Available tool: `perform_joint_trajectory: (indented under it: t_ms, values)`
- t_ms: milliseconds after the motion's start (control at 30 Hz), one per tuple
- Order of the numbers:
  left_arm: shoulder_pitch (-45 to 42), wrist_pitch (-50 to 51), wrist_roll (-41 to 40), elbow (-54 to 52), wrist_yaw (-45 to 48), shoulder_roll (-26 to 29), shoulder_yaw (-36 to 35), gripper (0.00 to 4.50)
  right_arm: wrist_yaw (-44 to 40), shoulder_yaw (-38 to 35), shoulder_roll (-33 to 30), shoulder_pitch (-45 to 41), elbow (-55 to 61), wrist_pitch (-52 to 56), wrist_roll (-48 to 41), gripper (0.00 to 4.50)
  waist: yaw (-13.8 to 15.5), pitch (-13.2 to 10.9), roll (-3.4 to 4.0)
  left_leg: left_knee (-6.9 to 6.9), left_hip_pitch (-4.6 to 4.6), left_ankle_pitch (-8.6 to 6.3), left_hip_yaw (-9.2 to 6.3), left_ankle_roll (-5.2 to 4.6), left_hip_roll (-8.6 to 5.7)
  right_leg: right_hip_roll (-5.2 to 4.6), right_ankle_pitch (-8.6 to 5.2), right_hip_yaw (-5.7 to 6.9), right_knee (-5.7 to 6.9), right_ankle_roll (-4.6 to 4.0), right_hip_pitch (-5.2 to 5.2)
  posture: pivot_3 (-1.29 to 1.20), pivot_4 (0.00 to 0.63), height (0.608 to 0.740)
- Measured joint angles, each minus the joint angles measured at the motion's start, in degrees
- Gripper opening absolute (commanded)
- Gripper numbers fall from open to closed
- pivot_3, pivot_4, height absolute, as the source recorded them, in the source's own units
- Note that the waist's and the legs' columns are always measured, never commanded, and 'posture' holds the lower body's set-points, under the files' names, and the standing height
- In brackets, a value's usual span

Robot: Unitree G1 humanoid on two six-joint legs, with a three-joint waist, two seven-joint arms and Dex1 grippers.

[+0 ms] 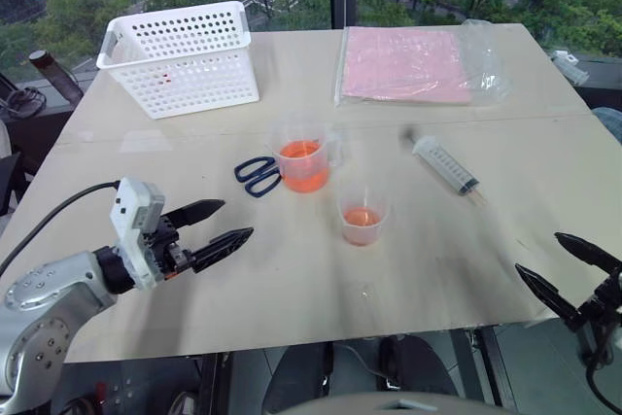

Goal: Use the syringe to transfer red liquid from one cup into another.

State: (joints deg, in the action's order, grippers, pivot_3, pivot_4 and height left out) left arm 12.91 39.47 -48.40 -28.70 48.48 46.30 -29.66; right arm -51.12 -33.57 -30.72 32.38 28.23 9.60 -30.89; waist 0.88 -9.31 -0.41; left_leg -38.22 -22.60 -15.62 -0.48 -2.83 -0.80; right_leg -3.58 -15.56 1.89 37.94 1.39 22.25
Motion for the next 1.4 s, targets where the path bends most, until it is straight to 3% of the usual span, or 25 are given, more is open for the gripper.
perform_joint_trajectory:
  t_ms: [133, 300, 500, 633, 700, 833, 1067, 1267, 1400]
  values:
    - [0.4, 0.1, 0.1, -0.9, -1.0, -0.1, 0.5, 4.42, 0.2, 0.0, 0.3, -1.6, 0.0, -0.3, -1.0, 4.49, 0.0, 0.0, 0.00, 0.00, 0.00, 0.00, 0.00, 0.00, 0.00, 0.00, 0.00, 0.00, 0.00, 0.00, 0.00, 0.00, 0.150, 0.740]
    - [-4.0, -1.0, 9.1, -3.1, -11.6, -1.7, 5.2, 4.42, -4.5, 1.3, -1.9, -3.1, 5.9, -1.1, -7.7, 4.49, 0.2, 0.0, 0.08, 0.00, 0.00, 0.00, -0.04, 0.00, 0.00, 0.02, 0.05, 0.02, 0.03, 0.08, -0.01, 0.00, 0.150, 0.740]
    - [-18.3, 8.6, 10.3, 2.9, -13.3, 6.2, 11.9, 4.42, -5.1, 1.7, -5.2, -1.8, 13.9, 1.0, -12.6, 4.49, 0.7, 0.0, 0.03, -0.04, -0.03, 0.00, -0.04, 0.00, -0.03, 0.05, 0.06, 0.07, 0.03, 0.11, -0.02, 0.00, 0.150, 0.740]
    - [-31.8, 14.0, 10.3, 14.7, -7.8, 8.6, 19.4, 4.42, -3.5, 2.4, -4.8, 0.4, 17.3, 1.7, -13.6, 4.49, 0.9, 0.0, 0.01, -0.06, -0.05, 0.01, -0.06, 0.01, -0.06, 0.14, 0.06, 0.08, 0.06, 0.12, -0.02, 0.00, 0.150, 0.740]
    - [-42.3, 13.2, 14.8, 23.8, -3.4, 9.0, 27.4, 4.42, -1.6, 3.4, -5.0, -0.4, 20.3, 2.4, -14.1, 4.49, 1.0, 0.0, -0.09, -0.11, -0.04, 0.02, -0.05, 0.02, -0.09, 0.31, 0.08, 0.00, 0.06, 0.16, -0.04, 0.00, 0.150, 0.740]
    - [-54.3, 12.0, 21.8, 34.9, 1.4, 6.0, 37.9, 4.42, 2.6, 4.5, -6.0, -2.9, 23.1, 3.8, -14.9, 4.49, 0.5, 0.0, -0.22, -0.16, -0.04, 0.07, -0.04, 0.09, -0.12, 0.47, 0.12, -0.03, 0.09, 0.22, -0.06, 0.00, 0.150, 0.740]
    - [-62.7, 7.3, 30.4, 46.0, 12.6, 4.8, 48.0, 4.42, 10.5, 2.2, -13.3, -7.8, 27.9, 8.2, -24.4, 4.49, -0.2, -0.1, -0.33, -0.14, -0.10, 0.16, -0.03, 0.24, -0.09, 0.38, 0.13, -0.10, 0.08, 0.25, 0.01, 0.00, 0.150, 0.740]
    - [-63.6, 5.0, 33.9, 48.5, 22.8, 10.0, 48.7, 4.42, 14.7, -1.4, -18.4, -9.7, 29.4, 10.2, -32.2, 4.49, -0.2, -0.2, -0.44, -0.15, -0.14, 0.05, -0.03, 0.05, -0.06, 0.32, 0.14, -0.09, 0.06, 0.25, 0.02, 0.00, 0.150, 0.740]
    - [-63.4, 4.7, 36.2, 49.6, 23.1, 10.0, 48.7, 4.42, 15.7, -0.9, -18.6, -10.2, 29.5, 10.4, -32.4, 4.49, 0.2, -0.2, -0.47, -0.21, -0.17, 0.01, -0.08, -0.01, -0.07, 0.31, 0.14, -0.04, 0.07, 0.25, 0.00, 0.00, 0.150, 0.740]
